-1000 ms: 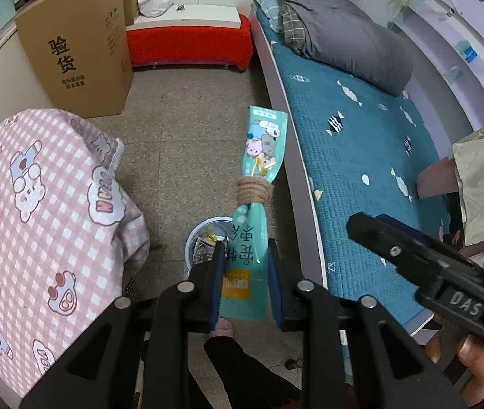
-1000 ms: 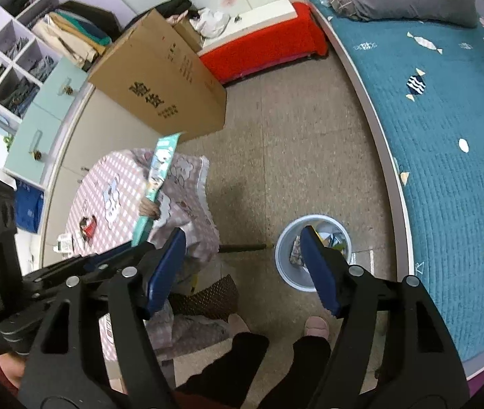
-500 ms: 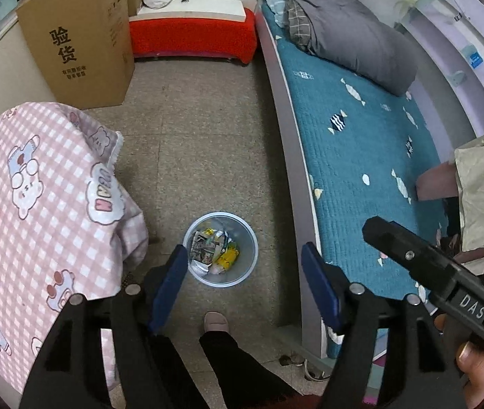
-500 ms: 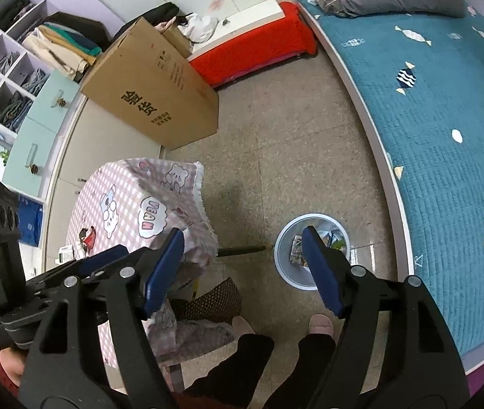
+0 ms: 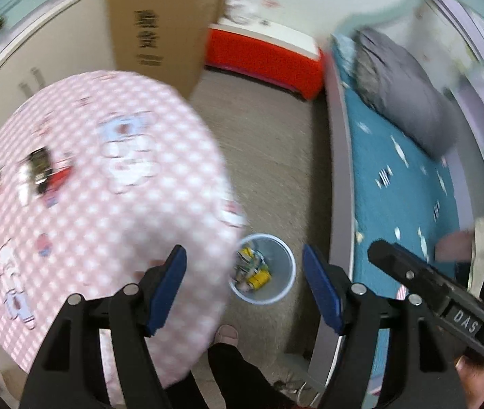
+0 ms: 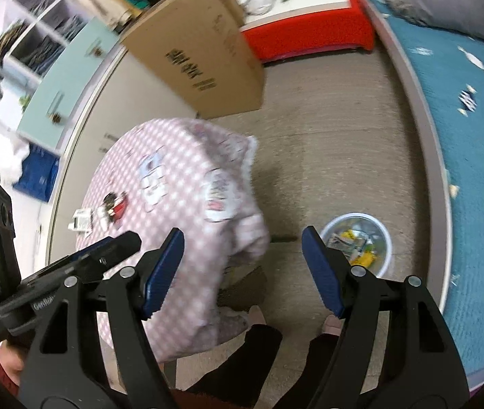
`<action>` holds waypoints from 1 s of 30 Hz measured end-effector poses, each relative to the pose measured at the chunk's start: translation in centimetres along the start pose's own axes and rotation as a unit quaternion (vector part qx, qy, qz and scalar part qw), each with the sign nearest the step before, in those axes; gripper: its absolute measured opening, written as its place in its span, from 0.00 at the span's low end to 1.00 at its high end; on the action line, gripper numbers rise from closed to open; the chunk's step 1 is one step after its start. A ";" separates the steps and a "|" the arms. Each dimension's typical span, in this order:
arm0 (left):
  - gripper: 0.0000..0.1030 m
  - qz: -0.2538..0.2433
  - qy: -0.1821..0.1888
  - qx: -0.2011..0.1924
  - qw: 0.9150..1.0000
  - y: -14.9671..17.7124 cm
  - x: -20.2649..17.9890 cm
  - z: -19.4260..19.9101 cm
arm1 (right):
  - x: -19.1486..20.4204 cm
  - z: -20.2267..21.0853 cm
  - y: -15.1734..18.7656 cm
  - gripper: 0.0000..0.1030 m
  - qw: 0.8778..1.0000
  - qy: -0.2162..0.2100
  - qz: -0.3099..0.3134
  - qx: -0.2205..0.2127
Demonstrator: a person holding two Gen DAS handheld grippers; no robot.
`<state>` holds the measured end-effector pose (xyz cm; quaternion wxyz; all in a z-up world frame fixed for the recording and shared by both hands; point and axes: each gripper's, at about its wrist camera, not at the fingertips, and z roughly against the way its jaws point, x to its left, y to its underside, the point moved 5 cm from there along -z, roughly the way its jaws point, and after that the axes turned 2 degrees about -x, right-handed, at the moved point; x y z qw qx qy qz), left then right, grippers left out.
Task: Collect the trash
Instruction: 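Move both tools back over the table, then grasp the white eye-drop bottle with the left gripper while the right grasps the red wrapper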
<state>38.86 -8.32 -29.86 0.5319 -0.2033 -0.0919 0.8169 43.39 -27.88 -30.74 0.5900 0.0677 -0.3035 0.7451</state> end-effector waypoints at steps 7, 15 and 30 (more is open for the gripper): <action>0.67 0.088 -0.033 -0.030 0.995 -1.9 12.4 1.9 | 9.0 -6.1 0.5 0.69 0.998 -0.023 0.051 0.040; 0.66 0.142 -0.058 -0.014 0.988 -3.4 25.4 0.5 | 18.0 -13.7 0.6 0.68 0.994 0.003 0.096 0.045; 0.32 0.071 -0.030 0.055 0.996 -6.3 30.7 -7.1 | 22.5 -22.1 1.4 0.62 0.993 0.044 0.074 0.081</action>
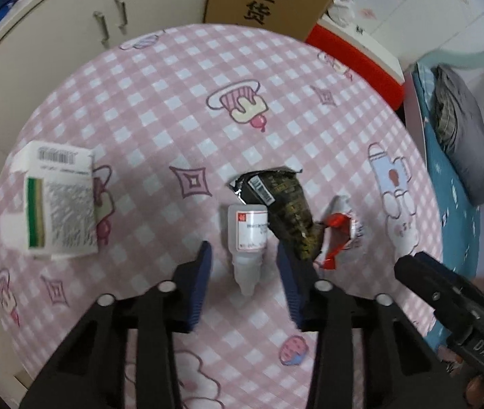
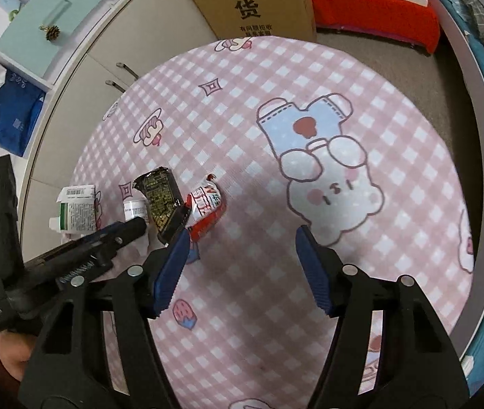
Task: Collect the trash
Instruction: 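Grasp the white eye-drop bottle with the left gripper while the right grasps the red wrapper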
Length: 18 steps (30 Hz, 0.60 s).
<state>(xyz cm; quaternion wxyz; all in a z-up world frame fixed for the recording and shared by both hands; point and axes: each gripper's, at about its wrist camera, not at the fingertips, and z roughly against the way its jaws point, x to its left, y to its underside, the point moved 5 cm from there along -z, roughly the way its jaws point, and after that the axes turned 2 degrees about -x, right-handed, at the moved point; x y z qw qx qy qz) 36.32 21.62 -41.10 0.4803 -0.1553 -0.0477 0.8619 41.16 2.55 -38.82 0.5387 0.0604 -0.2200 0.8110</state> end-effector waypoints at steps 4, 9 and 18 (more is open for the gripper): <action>0.22 -0.029 0.013 -0.011 0.999 -0.2 -0.1 0.2 | 1.1 -1.4 -0.4 0.62 1.000 0.003 0.001 0.008; 0.22 -0.024 0.012 -0.016 1.000 -0.2 1.2 1.3 | 2.1 -2.9 -0.6 0.62 1.000 0.007 0.011 0.017; 0.22 -0.023 0.009 -0.039 0.999 0.1 2.6 4.2 | 4.1 -5.2 -1.6 0.25 0.994 0.050 0.094 0.030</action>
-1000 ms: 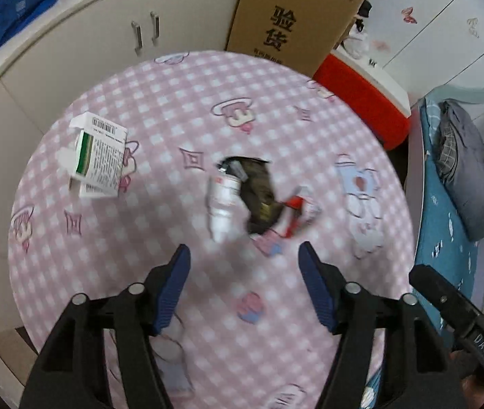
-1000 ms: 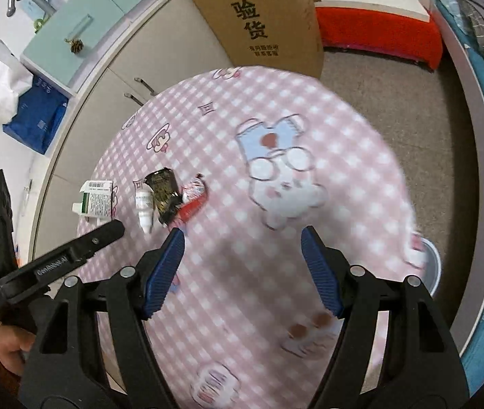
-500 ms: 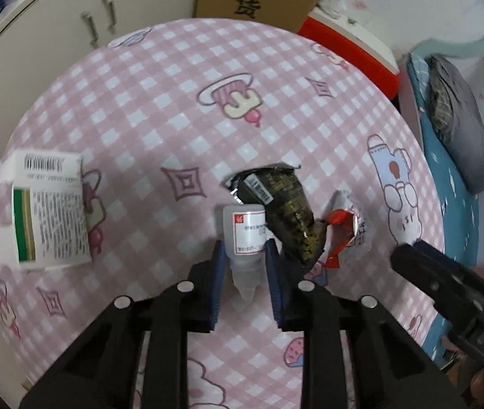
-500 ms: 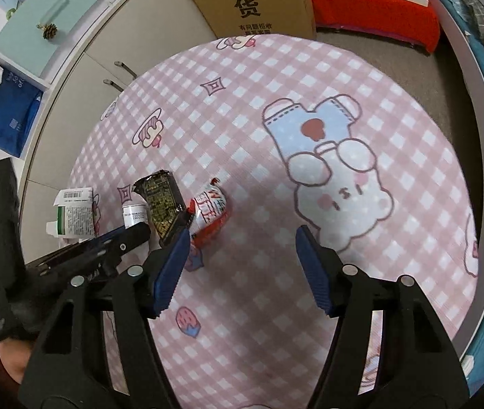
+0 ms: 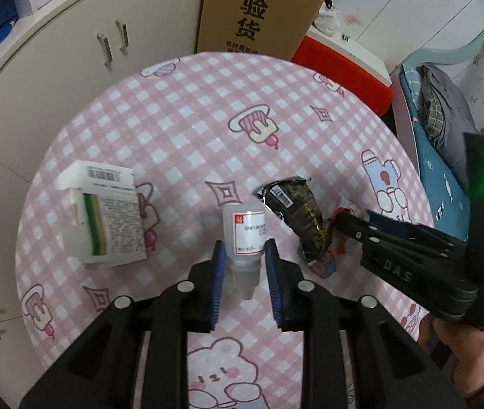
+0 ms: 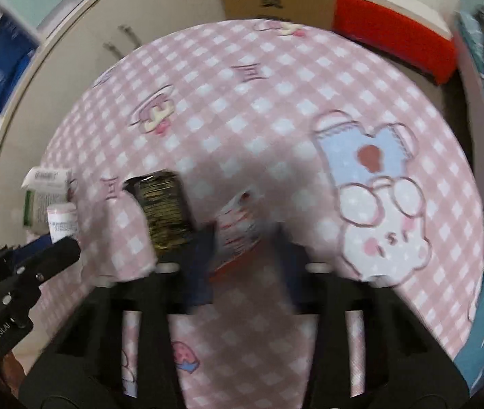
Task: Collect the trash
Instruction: 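Grasp the white eye-drop bottle with the left gripper while the right grasps the red wrapper, then carry bottle and wrapper to the bucket and open both grippers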
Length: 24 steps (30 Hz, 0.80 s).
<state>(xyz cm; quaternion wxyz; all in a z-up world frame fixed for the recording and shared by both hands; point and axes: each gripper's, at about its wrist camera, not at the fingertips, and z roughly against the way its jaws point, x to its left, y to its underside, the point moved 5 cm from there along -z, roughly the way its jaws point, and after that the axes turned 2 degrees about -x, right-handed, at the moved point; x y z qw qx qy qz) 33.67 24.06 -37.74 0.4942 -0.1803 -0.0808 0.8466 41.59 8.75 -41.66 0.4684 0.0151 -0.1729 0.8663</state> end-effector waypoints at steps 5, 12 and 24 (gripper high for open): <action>0.22 -0.007 0.001 -0.019 1.000 0.1 -1.3 1.9 | -0.4 1.2 0.3 0.25 1.000 -0.010 -0.001 -0.008; 0.22 -0.020 0.006 -0.047 0.999 0.2 -4.9 4.3 | -2.8 5.7 1.5 0.25 0.998 -0.042 -0.020 -0.038; 0.22 -0.070 0.036 -0.056 0.995 3.6 -19.5 5.8 | -13.7 15.0 5.8 0.25 0.991 -0.068 -0.062 -0.095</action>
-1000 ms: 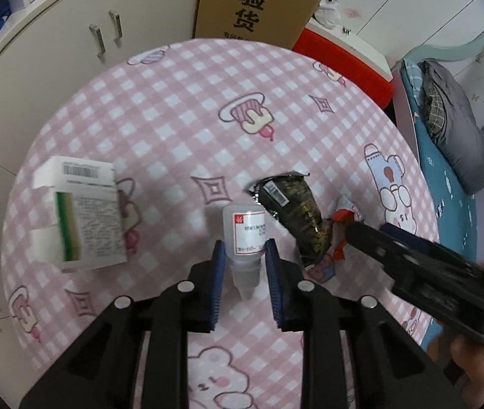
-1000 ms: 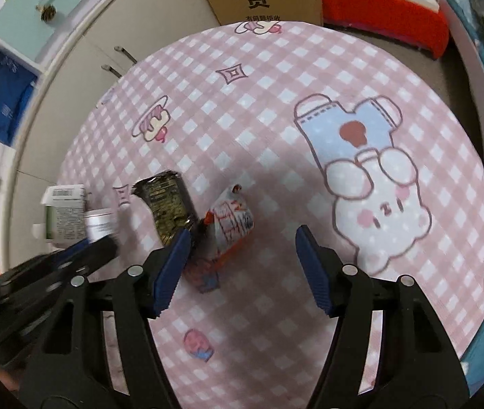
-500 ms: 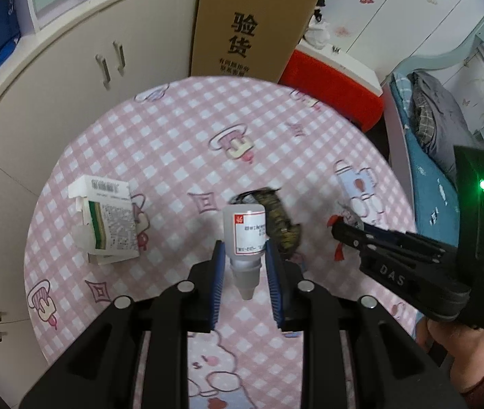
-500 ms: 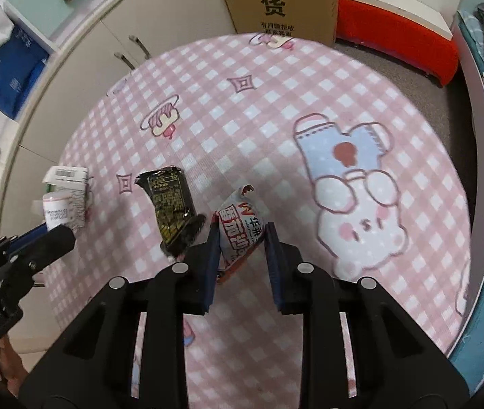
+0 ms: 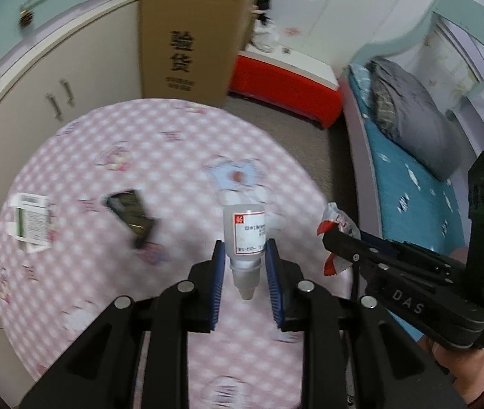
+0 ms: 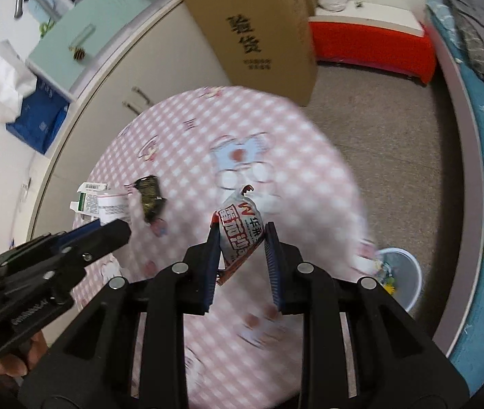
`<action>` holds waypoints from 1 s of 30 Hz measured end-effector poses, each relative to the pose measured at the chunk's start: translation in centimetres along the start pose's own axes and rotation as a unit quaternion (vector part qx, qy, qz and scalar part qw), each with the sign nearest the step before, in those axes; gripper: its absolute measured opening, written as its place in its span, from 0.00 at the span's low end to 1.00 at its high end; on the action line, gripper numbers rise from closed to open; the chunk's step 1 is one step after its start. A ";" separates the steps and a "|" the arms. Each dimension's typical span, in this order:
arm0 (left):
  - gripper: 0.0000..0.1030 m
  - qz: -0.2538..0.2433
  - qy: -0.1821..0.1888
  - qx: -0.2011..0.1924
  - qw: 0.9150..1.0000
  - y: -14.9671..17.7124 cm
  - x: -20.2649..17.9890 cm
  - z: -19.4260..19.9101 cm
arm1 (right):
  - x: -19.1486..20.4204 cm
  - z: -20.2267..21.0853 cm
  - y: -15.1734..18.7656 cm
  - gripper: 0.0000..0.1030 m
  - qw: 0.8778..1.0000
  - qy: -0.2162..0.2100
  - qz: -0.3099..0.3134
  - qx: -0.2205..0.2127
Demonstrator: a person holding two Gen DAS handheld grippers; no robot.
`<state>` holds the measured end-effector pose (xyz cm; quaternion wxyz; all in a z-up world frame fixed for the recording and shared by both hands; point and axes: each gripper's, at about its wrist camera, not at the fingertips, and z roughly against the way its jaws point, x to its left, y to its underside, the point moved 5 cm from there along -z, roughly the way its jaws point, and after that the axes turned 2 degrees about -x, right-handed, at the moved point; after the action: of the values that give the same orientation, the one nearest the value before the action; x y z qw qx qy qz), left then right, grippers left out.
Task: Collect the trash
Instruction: 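Carry bottle and wrapper to the bucket and open both grippers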
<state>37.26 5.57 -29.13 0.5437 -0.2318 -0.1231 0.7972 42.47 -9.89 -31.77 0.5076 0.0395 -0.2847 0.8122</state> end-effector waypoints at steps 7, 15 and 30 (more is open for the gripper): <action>0.22 -0.049 0.040 0.017 0.998 2.1 -12.1 -1.2 | -9.7 7.4 2.5 0.25 0.998 0.022 -0.047 -0.030; 0.22 -0.100 0.076 0.038 0.991 4.5 -22.4 -3.2 | -19.1 13.8 6.1 0.25 0.992 0.053 -0.100 -0.053; 0.22 -0.147 0.071 0.069 0.984 5.9 -29.3 -5.6 | -24.7 16.7 7.4 0.56 0.984 0.045 -0.151 -0.081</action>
<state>44.13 -24.08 -29.72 0.6767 -0.2291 -0.0619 0.6970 44.36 -40.50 -29.70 0.6380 0.0046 -0.3171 0.7017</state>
